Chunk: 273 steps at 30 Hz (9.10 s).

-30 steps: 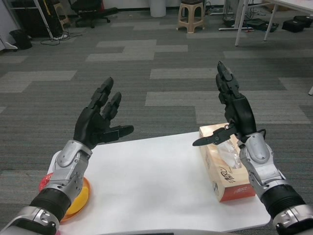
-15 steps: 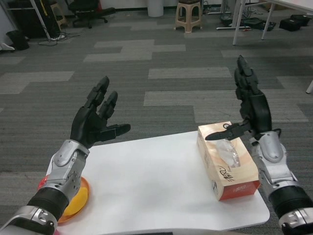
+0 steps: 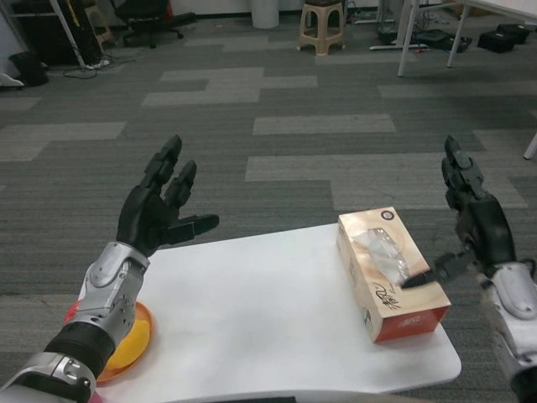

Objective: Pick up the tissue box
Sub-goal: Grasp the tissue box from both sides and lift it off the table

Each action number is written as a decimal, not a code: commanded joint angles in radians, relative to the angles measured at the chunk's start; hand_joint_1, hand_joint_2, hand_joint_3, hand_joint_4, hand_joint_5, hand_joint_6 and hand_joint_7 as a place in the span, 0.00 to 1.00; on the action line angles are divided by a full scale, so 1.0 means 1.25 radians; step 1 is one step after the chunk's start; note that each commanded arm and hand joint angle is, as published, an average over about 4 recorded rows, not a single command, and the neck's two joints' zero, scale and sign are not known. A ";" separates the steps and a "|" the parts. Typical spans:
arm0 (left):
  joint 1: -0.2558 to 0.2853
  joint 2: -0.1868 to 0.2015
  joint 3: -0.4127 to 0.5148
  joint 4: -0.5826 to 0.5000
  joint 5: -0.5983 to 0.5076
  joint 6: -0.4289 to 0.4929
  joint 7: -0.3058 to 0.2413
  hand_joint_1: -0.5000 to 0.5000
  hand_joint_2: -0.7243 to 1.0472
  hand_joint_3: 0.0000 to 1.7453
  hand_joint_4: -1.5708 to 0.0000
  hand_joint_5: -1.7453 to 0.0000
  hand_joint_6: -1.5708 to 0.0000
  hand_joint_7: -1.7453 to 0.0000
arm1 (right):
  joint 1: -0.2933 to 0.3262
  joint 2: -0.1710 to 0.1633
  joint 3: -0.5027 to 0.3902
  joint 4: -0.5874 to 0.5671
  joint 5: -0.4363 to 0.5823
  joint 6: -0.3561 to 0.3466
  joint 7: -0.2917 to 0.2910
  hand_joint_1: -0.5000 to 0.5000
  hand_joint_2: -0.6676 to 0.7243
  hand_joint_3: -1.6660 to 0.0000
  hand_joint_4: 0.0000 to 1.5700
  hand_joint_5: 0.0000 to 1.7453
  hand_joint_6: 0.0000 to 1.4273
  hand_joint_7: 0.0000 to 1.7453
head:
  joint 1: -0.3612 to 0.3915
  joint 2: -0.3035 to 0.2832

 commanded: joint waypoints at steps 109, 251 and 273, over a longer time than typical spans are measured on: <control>-0.018 0.001 -0.039 0.052 -0.014 -0.013 0.002 1.00 1.00 0.05 1.00 1.00 1.00 1.00 | -0.219 0.027 0.529 0.454 0.001 0.001 0.012 0.04 0.91 0.95 0.00 0.00 0.00 0.00 | -0.022 0.013; -0.030 0.001 -0.102 0.094 -0.016 -0.009 0.001 1.00 1.00 0.05 1.00 1.00 1.00 1.00 | -0.539 0.135 0.323 0.718 -0.229 0.129 -0.087 0.19 0.45 0.81 0.00 0.00 0.00 0.00 | 0.007 0.042; -0.039 0.000 -0.110 0.101 -0.016 -0.009 0.001 1.00 1.00 0.04 1.00 1.00 1.00 1.00 | -0.574 0.153 0.342 0.763 -0.370 0.225 -0.172 0.23 0.45 0.81 0.00 0.00 0.00 0.00 | 0.000 0.040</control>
